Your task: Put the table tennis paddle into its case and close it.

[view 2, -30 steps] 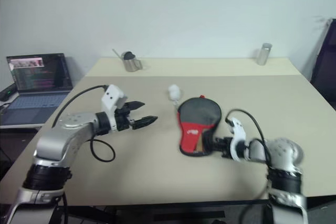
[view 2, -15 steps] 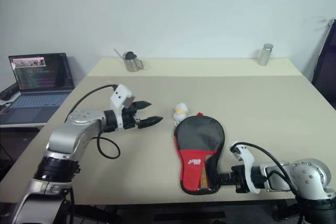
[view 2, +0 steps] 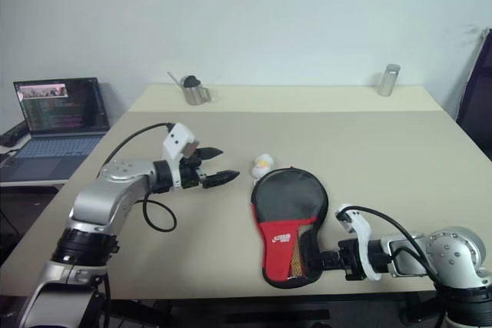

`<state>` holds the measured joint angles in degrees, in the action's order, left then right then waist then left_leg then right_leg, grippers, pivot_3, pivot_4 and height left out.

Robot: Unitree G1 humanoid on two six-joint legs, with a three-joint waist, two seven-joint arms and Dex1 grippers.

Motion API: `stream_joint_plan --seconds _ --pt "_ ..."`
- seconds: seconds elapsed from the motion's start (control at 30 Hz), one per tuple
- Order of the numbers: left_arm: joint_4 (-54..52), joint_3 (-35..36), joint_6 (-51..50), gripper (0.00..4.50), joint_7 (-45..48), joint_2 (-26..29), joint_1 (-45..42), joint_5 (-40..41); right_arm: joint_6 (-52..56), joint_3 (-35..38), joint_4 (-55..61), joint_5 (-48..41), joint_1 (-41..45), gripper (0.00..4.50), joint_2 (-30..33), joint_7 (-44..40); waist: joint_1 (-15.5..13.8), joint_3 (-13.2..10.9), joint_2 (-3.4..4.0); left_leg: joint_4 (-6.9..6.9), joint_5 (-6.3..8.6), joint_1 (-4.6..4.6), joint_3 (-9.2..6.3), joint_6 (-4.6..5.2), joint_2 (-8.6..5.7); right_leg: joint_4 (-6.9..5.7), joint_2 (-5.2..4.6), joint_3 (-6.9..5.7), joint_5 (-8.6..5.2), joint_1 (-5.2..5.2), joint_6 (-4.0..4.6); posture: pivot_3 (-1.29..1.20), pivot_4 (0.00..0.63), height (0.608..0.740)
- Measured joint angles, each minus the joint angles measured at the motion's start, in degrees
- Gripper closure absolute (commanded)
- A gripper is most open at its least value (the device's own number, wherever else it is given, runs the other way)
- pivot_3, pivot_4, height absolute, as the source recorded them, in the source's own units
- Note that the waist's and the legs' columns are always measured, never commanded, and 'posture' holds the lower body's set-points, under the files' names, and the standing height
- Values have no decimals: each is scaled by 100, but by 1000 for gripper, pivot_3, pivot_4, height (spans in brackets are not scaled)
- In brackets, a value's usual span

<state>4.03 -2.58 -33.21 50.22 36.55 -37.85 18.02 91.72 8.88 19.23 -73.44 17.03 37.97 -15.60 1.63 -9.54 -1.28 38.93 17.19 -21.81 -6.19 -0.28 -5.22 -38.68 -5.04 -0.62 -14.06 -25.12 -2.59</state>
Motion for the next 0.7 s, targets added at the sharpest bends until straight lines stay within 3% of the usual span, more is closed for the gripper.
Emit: stream_joint_plan --seconds 0.13,0.27,0.33,0.43,0.53,0.7 --pt "6 10 13 0 -23 5 -1 -20 -173 -13 426 44 -142 1431 795 -757 -14 -2 -2 2 2 -3 -1 4 -1 2 0 -4 -1 0 -2 0 150 740" --pt "107 120 39 0 -98 34 -4 -34 -1378 -291 993 978 -632 129 2523 -2592 -17 -4 -7 3 4 5 -3 7 0 11 3 -18 -2 16 -11 0 150 740" --pt "191 188 73 0 -169 27 -32 -47 -2032 -369 907 1400 -486 21 2717 -3244 8 -12 -20 2 5 18 2 8 3 11 5 -20 1 27 -16 0 150 740" --pt "569 338 51 0 -507 -175 -378 -61 -2840 -621 465 2028 749 21 2098 -3286 37 -34 -51 0 5 62 7 9 7 14 7 -10 5 66 -21 0 150 740" --pt "811 388 4 0 -736 -463 -803 -86 -3538 -1195 -203 3143 2073 21 634 -2177 14 -45 -71 -10 3 92 -5 3 15 33 11 -9 8 102 -21 0 150 740" --pt "1202 206 -8 0 -788 -757 -1108 -233 -4680 -2521 -990 4795 2200 21 -853 -1274 -87 -40 -78 -8 -11 53 -20 -24 3 49 4 -15 13 71 -15 0 150 740"
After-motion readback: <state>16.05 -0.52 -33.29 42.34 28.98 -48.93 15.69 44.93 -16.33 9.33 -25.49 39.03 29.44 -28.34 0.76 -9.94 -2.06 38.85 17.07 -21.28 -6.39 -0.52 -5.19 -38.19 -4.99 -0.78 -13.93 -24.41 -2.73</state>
